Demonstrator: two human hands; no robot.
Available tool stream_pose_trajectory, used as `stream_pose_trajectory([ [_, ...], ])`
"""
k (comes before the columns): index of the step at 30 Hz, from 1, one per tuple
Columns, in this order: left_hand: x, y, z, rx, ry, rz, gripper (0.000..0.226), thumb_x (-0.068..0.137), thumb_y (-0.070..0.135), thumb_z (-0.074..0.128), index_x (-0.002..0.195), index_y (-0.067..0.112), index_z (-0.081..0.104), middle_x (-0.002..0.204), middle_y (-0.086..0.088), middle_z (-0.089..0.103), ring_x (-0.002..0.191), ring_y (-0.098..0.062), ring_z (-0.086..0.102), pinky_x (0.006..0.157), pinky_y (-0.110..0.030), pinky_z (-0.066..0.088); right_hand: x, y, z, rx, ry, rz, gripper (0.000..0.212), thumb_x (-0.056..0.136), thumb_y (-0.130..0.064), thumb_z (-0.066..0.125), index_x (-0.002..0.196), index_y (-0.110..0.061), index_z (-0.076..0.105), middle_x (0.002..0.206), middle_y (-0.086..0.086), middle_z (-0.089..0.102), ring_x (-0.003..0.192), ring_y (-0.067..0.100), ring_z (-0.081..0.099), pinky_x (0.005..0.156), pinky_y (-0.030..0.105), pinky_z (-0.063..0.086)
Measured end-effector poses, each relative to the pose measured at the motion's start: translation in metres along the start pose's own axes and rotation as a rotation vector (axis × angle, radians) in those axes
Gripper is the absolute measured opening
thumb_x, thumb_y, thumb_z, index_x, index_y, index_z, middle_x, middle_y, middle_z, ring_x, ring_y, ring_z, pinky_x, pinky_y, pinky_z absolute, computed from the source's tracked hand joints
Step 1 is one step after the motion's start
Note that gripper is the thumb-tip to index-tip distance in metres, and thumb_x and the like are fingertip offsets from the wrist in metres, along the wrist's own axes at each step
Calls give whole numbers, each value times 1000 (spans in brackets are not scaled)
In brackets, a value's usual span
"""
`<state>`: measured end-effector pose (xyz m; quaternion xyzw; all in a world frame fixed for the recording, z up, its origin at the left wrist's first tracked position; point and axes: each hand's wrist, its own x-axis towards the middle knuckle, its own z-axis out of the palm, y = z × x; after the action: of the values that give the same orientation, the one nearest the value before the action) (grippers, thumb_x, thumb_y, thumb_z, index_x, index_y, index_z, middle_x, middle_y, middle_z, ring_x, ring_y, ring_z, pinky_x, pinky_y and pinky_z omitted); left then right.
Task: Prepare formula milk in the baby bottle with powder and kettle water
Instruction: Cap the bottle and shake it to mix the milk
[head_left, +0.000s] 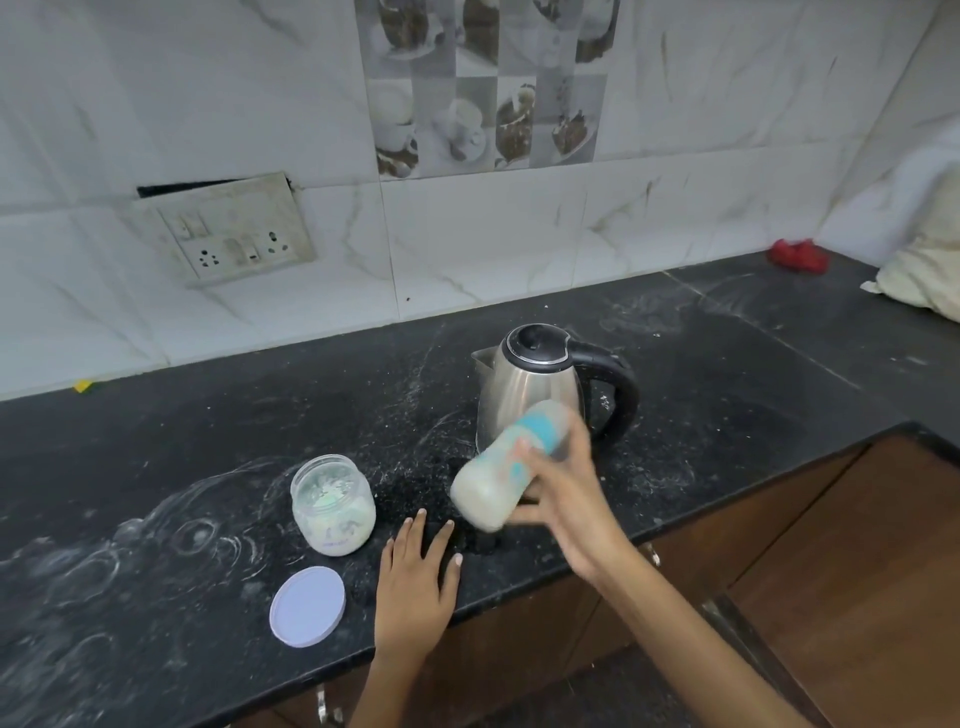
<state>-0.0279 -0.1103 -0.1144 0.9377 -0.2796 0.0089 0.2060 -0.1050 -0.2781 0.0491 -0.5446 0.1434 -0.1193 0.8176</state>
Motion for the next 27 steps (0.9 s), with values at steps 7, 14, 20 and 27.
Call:
stream_pose_trajectory([
  [7,1,1,0,6,-1,-10,52,93,48,26,138,29,46,150,-8,38,138,-29,35,111,-46,28,0,-15,-14,-20,-18,-55,63,85,-16,69,136,-36,38,127,11,60,103,33,69,66,52,60],
  [14,2,-1,0,34,-30,-2,55,85,36,45,138,25,38,146,-13,43,132,-35,44,106,-51,36,-22,14,-7,-221,-191,100,68,83,-19,71,135,-45,34,117,12,69,103,32,70,67,57,59],
  [20,1,5,-3,21,-22,-24,58,93,52,18,140,31,45,154,-5,31,143,-26,27,114,-44,21,2,-1,-26,69,244,-48,53,92,-21,63,136,-34,37,128,13,60,100,33,71,72,58,59],
  [27,2,2,-3,53,-37,-15,56,90,45,25,138,28,46,151,-8,37,138,-30,35,110,-47,28,-17,10,-14,-158,-38,24,68,80,-24,74,135,-42,38,114,15,69,96,33,72,58,44,60],
])
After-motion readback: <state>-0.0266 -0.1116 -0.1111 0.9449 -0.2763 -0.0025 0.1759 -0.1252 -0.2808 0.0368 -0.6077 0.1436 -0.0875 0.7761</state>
